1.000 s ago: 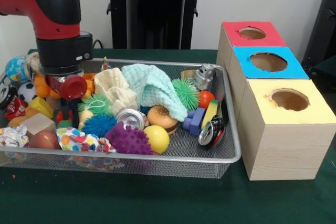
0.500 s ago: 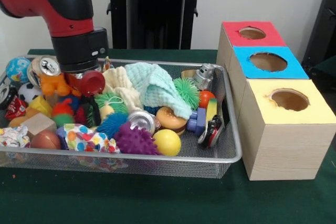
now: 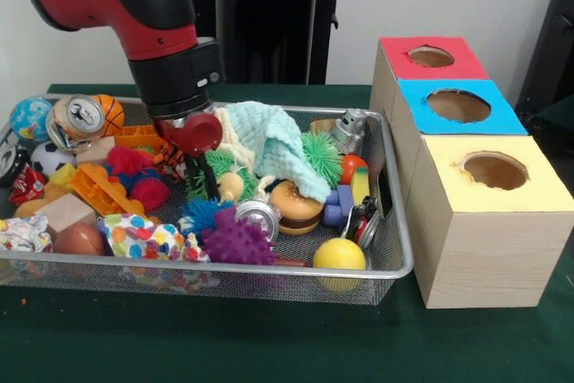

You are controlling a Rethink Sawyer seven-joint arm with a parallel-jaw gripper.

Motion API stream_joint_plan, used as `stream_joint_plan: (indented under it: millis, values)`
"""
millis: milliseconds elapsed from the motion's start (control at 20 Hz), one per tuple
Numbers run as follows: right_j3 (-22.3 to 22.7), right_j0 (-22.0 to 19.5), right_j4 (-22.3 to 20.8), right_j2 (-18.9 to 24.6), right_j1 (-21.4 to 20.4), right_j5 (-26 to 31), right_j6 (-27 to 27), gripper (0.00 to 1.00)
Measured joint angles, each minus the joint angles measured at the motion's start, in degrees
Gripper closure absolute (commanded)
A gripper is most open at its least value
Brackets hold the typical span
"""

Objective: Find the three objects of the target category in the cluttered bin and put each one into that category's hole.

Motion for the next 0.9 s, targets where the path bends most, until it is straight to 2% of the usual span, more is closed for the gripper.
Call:
stream_joint_plan:
  millis: [450, 650, 900]
  values:
    - [2.8, 3.8, 4.6, 0.2, -1.9, -0.8, 0.0, 0.0]
    - [3.0, 6.0, 5.4, 0.2, -2.8, -0.8, 0.0, 0.0]
    - [3.0, 6.6, 5.4, 0.2, -2.7, -0.9, 0.0, 0.0]
